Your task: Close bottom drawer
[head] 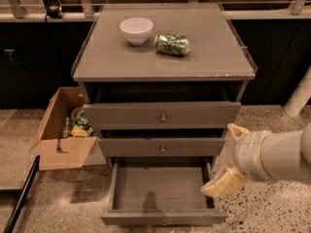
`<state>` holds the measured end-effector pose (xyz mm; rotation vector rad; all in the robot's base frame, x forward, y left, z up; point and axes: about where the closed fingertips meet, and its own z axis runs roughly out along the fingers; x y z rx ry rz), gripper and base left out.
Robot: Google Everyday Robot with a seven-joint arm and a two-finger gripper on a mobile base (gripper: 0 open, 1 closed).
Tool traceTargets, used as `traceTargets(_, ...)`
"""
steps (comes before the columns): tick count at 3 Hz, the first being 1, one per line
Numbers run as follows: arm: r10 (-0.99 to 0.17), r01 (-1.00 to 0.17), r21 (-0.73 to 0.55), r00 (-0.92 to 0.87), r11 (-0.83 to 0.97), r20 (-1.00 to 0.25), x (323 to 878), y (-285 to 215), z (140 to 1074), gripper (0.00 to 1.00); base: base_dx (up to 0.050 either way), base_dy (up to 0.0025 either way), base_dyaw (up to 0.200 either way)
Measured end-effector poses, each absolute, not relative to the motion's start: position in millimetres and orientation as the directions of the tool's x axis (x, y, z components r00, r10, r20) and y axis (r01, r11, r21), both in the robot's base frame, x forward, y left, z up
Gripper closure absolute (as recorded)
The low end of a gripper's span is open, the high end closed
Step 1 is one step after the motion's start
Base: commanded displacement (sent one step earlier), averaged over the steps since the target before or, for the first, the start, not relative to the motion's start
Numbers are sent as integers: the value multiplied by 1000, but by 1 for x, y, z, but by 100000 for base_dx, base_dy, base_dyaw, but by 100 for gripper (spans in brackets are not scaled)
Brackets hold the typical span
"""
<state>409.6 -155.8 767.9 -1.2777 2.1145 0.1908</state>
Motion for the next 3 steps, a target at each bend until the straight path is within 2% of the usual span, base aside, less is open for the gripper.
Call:
traceTargets(1, -681, -829, -153, -320, 538, -659, 409, -146, 721, 0, 0, 0, 0)
traceTargets(3, -645, -874, 11, -367, 486, -670, 406, -127, 650, 0, 0, 0, 0)
